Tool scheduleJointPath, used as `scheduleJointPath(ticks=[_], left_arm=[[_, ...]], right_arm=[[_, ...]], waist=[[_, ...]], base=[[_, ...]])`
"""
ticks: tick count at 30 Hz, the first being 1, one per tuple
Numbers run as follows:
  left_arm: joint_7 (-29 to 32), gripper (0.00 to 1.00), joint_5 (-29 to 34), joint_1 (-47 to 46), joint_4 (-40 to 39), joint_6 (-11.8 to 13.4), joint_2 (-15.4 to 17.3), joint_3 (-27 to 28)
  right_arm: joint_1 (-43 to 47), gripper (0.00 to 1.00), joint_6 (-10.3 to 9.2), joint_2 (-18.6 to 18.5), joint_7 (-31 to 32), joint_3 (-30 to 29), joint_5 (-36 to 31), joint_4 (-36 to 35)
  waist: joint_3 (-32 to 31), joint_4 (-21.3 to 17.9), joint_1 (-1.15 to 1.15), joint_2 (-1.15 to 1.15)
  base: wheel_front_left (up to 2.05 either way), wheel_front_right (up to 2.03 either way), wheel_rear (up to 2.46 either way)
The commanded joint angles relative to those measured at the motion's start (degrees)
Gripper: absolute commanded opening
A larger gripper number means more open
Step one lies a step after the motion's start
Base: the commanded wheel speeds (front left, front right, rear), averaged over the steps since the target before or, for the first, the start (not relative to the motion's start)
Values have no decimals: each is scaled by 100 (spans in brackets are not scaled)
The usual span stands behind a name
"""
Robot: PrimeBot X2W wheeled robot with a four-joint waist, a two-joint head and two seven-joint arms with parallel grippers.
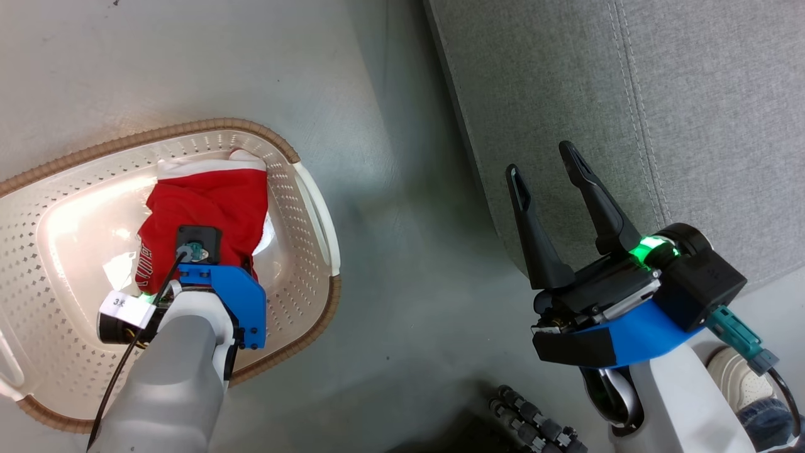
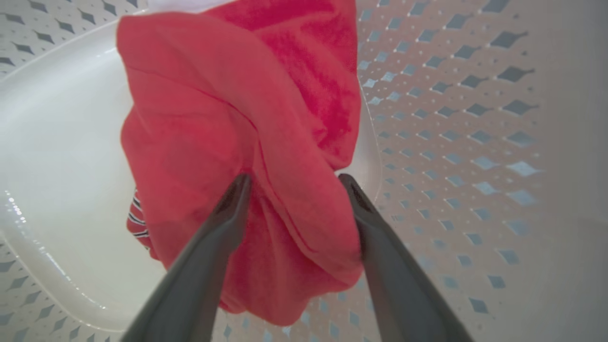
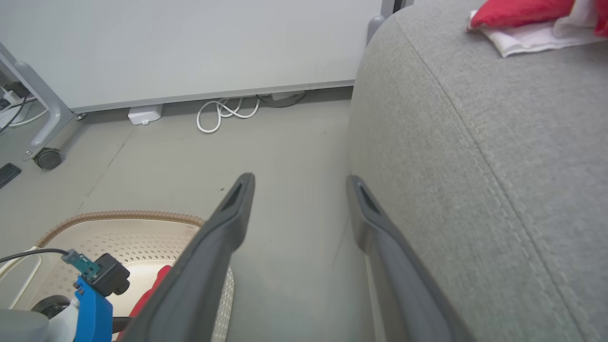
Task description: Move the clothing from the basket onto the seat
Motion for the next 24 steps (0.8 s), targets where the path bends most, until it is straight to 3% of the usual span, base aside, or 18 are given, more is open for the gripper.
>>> scheduleJointPath(ticks=[1,2,3,24], left_arm=[[37,98,18,-112,19,30,7,-26],[37,42,20,-126,27,35,4,-41],[42,0,20,-136,31,27,4,-53],[14,0,-150,-179,119,-307,222,-146]], right_arm=[[10,100,3,7,-18,-17,-30,-28],[14,100,3,7,-18,-21,-36,-24],[12,100,3,7,-19,-20,-42,-18],[-182,100,3,8,-19,90,32,74]], waist=[[4,7,-1,0],[7,10,-1,0],[9,12,-1,0],[-39,-20,-1,0]], base=[[0,0,0],[0,0,0],[0,0,0],[0,0,0]])
